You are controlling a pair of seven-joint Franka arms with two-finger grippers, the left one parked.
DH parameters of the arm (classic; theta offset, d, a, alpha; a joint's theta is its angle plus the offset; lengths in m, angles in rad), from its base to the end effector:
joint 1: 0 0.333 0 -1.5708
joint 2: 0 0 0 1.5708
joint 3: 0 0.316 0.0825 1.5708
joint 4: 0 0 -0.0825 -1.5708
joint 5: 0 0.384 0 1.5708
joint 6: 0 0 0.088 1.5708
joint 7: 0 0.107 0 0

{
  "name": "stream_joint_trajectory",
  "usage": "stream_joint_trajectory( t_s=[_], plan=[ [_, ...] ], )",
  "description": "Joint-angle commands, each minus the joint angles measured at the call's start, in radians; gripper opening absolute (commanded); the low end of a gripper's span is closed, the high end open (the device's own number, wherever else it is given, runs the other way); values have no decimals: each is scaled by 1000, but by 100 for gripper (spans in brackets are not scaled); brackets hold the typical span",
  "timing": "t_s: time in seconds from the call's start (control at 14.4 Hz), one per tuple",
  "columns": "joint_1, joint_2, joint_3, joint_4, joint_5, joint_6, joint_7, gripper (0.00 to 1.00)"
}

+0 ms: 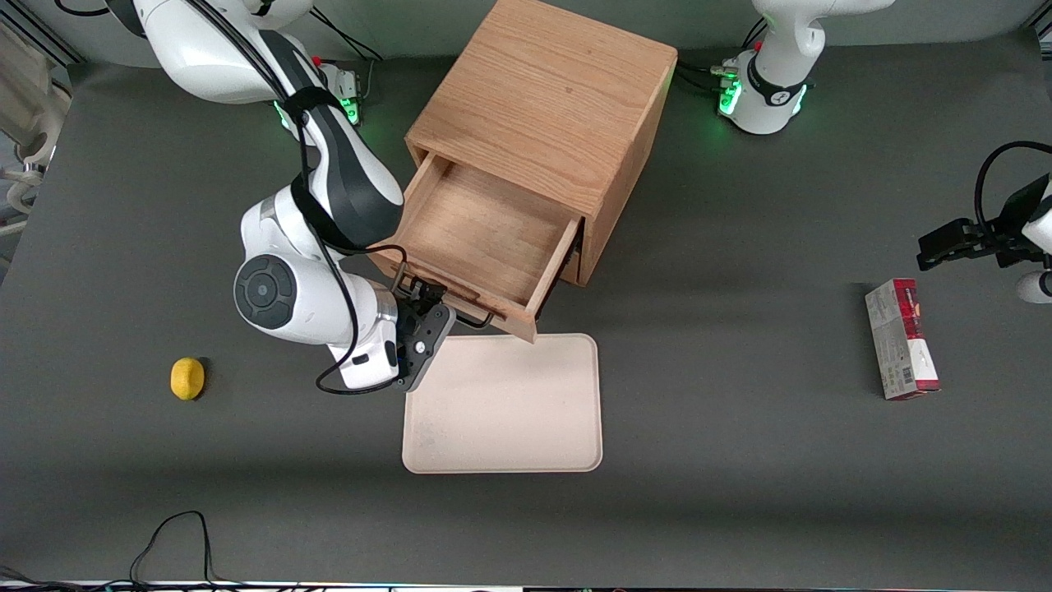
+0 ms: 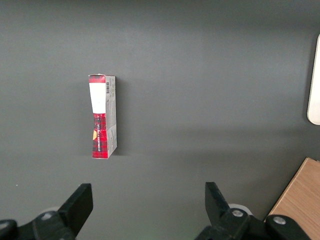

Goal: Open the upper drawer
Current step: 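Keep pulling the upper drawer further open with the right gripper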

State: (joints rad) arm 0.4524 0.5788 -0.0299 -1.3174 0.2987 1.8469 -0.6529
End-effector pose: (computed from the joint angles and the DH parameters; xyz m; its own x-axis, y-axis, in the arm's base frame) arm 0.6414 0.3189 0.3997 0.5562 0.8234 0.1129 0.8186 -0.5194 -0.2450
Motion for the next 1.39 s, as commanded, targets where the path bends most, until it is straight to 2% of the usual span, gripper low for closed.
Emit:
stream_joint_trajectory(
  t_s=[0.0, 0.55, 1.32],
  plan=[
    [-9, 35, 7, 40, 23, 28, -43, 100],
    [-31, 52, 5, 55, 23, 32, -137, 100],
    [-64, 59, 8, 75, 33, 32, -140, 100]
  ],
)
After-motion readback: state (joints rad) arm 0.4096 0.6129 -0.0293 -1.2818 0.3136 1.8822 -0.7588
